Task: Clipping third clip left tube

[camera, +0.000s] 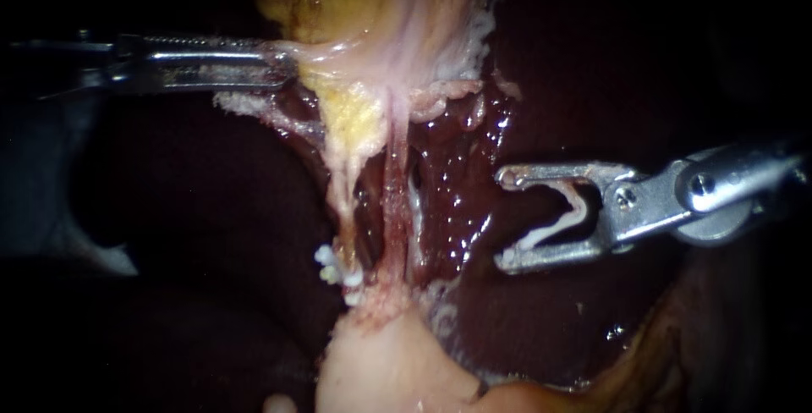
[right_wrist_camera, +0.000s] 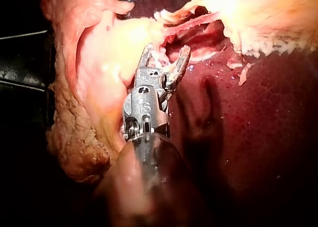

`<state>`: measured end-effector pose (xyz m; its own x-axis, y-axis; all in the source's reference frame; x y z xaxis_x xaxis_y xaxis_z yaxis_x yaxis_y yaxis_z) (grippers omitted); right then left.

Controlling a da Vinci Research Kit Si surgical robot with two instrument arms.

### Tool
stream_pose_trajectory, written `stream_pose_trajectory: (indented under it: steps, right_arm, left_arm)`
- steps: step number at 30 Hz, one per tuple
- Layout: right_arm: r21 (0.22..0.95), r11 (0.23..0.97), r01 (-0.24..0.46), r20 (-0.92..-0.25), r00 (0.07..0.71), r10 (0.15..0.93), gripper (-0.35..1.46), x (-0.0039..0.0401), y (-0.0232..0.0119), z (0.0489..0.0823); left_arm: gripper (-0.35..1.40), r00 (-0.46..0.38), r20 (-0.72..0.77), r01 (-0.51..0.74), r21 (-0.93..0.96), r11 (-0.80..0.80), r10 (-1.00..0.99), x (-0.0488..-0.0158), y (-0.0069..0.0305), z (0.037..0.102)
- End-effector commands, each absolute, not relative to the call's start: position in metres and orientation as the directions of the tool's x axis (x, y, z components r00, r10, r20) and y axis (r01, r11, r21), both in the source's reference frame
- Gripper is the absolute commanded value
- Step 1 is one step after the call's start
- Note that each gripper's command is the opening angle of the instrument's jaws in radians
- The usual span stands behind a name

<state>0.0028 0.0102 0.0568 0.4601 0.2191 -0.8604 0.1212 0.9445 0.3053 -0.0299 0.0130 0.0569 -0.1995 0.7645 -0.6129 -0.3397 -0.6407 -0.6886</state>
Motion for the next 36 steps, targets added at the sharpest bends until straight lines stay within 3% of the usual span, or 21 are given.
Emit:
stream_pose_trajectory:
  steps: [1, 5, 15, 18, 28, 36]
  right_arm:
    - [0.305, 0.945, 0.122, -0.861, 0.460, 0.218, 0.48, 0.0028, 0.0102, 0.0567]
    - [0.305, 0.945, 0.122, -0.861, 0.460, 0.218, 0.48, 0.0028, 0.0102, 0.0567]
    - [0.305, 0.945, 0.122, -0.861, 0.460, 0.218, 0.48, 0.0028, 0.0102, 0.0567]
    - [0.305, 0.945, 0.122, -0.861, 0.460, 0.218, 0.48, 0.0028, 0.0102, 0.0567]
    - [0.331, 0.935, 0.124, -0.858, 0.453, 0.244, 0.48, 0.0045, 0.0096, 0.0561]
    - [0.371, 0.919, 0.137, -0.856, 0.433, 0.281, 0.47, 0.0088, 0.0086, 0.0564]
  left_arm:
    - [-0.35, -0.200, -0.613, -0.339, -0.689, -0.640, 0.765, -0.0299, 0.0131, 0.0569]
    - [-0.35, -0.194, -0.590, -0.338, -0.710, -0.618, 0.784, -0.0287, 0.0141, 0.0557]
    - [-0.35, -0.162, -0.566, -0.395, -0.713, -0.579, 0.808, -0.0211, 0.0193, 0.0488]
    - [-0.35, -0.156, -0.562, -0.401, -0.716, -0.572, 0.812, -0.0201, 0.0198, 0.0480]
    - [-0.35, -0.155, -0.566, -0.404, -0.711, -0.575, 0.810, -0.0221, 0.0184, 0.0489]
    - [-0.35, -0.158, -0.567, -0.398, -0.713, -0.578, 0.808, -0.0232, 0.0178, 0.0493]
